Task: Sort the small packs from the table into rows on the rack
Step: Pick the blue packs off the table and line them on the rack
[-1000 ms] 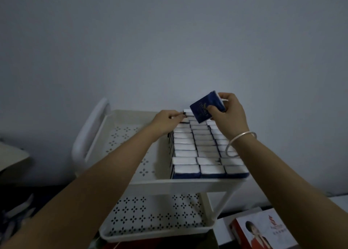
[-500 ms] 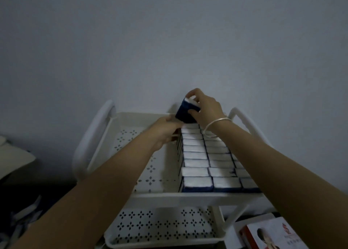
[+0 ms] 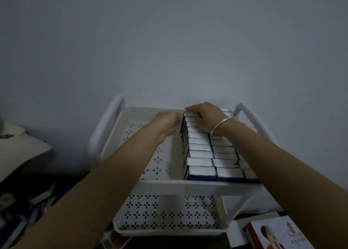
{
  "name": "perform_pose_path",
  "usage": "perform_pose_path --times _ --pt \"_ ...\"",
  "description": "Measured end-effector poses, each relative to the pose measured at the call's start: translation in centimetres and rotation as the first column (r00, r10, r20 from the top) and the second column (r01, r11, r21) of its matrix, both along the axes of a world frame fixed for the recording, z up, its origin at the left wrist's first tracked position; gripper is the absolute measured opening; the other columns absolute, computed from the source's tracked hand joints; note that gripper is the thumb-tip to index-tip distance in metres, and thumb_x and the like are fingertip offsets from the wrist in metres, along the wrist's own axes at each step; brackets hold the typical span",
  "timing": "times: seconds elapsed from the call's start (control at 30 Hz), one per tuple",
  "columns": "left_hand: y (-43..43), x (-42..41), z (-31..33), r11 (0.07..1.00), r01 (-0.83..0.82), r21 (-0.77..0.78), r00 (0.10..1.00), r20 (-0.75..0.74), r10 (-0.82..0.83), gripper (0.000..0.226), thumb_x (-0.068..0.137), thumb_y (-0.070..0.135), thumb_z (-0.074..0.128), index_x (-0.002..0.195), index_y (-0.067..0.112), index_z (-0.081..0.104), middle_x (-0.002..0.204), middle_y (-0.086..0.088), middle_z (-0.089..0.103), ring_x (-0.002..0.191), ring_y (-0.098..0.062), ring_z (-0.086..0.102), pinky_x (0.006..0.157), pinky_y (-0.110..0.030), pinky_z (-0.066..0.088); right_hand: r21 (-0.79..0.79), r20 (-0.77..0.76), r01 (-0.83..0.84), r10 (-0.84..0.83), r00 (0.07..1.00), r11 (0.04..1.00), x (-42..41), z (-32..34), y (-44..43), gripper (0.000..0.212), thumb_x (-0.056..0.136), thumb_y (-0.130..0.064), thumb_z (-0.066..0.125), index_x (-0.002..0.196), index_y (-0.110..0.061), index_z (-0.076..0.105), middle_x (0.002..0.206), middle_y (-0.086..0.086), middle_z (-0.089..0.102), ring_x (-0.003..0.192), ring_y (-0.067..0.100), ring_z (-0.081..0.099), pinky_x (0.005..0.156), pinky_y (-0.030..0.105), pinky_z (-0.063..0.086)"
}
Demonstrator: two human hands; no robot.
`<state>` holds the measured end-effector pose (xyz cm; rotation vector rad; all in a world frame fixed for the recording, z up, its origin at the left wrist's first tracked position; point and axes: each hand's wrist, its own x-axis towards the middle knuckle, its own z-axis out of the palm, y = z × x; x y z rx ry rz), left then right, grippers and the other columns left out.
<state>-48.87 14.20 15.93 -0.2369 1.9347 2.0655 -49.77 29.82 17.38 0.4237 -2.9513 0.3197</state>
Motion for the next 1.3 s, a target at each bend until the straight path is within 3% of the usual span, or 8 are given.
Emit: perform_pose_path --times 0.1,0.23,0.37,0.63,0.83,1.0,1.17,1.3 --pt "-1.5 1.8 1.7 1.000 0.004 0.000 0.997 -0.081 -0.004 0.015 0.096 0.010 0.046 0.088 0.017 0.055 0.107 -0.008 0.058 0.091 -0.012 0.055 0.079 -0.027 0.048 -0.035 -0.096 0.021 -0.024 0.995 0.999 1.8 1.6 -1.1 0.056 0.084 -0.002 0.047 0.138 -0.017 0.046 0.134 0.011 0.053 0.122 0.030 0.046 0.100 0.033 0.036" --pt "-4.9 6.4 4.8 0.999 0.017 -0.030 0.975 -0.219 -0.023 0.025 0.097 0.012 0.046 0.119 0.013 0.059 0.109 -0.001 0.068 0.098 -0.013 0.066 0.077 -0.029 0.055 -0.274 -0.294 -0.076 -0.008 0.956 0.959 6.3 4.1 -4.8 0.037 0.082 -0.001 0.048 0.111 -0.019 0.064 0.104 0.001 0.067 0.094 0.019 0.061 0.087 0.032 0.047" --pt "-11.1 13.3 5.6 0.989 -0.080 -0.125 0.945 -0.324 0.036 0.025 0.098 0.011 0.043 0.104 0.016 0.066 0.089 -0.001 0.072 0.077 -0.011 0.069 0.064 -0.024 0.054 -0.498 -0.226 -0.216 0.115 0.967 0.840 13.2 4.1 -10.8 0.025 0.081 -0.004 0.048 0.085 -0.022 0.064 0.075 -0.010 0.067 0.066 0.008 0.063 0.070 0.028 0.053" --pt "-24.4 22.9 -2.8 0.900 -0.359 -0.247 0.926 -0.212 0.311 0.024 0.100 0.009 0.044 0.093 0.010 0.067 0.071 -0.002 0.065 0.048 -0.005 0.056 0.043 -0.019 0.042 -0.542 0.076 -0.340 0.447 0.891 0.769 19.9 -5.8 -21.1 0.021 0.084 -0.006 0.052 0.082 -0.021 0.067 0.072 -0.012 0.064 0.062 0.009 0.061 0.066 0.029 0.053" --pt "-30.4 24.7 -13.3 0.802 -0.443 -0.402 0.860 0.065 0.507 0.021 0.099 0.002 0.043 0.097 0.002 0.063 0.079 -0.010 0.063 0.060 -0.018 0.054 0.050 -0.026 0.039 -0.415 0.465 -0.137 0.339 0.817 0.899 17.8 -16.9 -26.0 0.021 0.085 -0.010 0.052 0.098 -0.018 0.065 0.097 0.001 0.071 0.092 0.018 0.066 0.085 0.024 0.050" --pt "-31.1 24.2 -18.0 0.826 -0.317 -0.466 0.897 0.135 0.420 0.021 0.099 0.002 0.045 0.087 0.007 0.062 0.082 -0.013 0.065 0.059 -0.022 0.055 0.048 -0.026 0.045 -0.261 0.670 0.069 0.129 0.731 0.963 15.3 -24.1 -30.0 0.041 0.091 -0.028 0.056 0.128 -0.011 0.048 0.125 0.010 0.061 0.114 0.027 0.057 0.092 0.028 0.044" --pt "-32.1 21.0 -18.6 0.768 -0.243 -0.593 0.958 -0.022 0.287 0.023 0.097 0.007 0.047 0.084 0.019 0.063 0.081 0.001 0.068 0.075 -0.018 0.063 0.066 -0.028 0.052 -0.417 0.752 0.505 -0.025 0.659 0.756 13.0 -27.3 -35.0 0.051 0.091 -0.033 0.060 0.124 0.000 0.042 0.126 0.019 0.057 0.113 0.033 0.056 0.088 0.033 0.044" --pt "-33.3 17.8 -18.9 0.685 -0.233 -0.691 0.972 -0.136 0.194 0.023 0.094 0.011 0.050 0.083 0.029 0.059 0.088 0.005 0.069 0.084 -0.015 0.064 0.083 -0.038 0.055 -0.456 0.762 0.614 -0.073 0.643 0.644 11.4 -28.6 -36.7 0.059 0.084 -0.027 0.070 0.123 0.003 0.037 0.125 0.022 0.056 0.112 0.034 0.058 0.088 0.035 0.045"
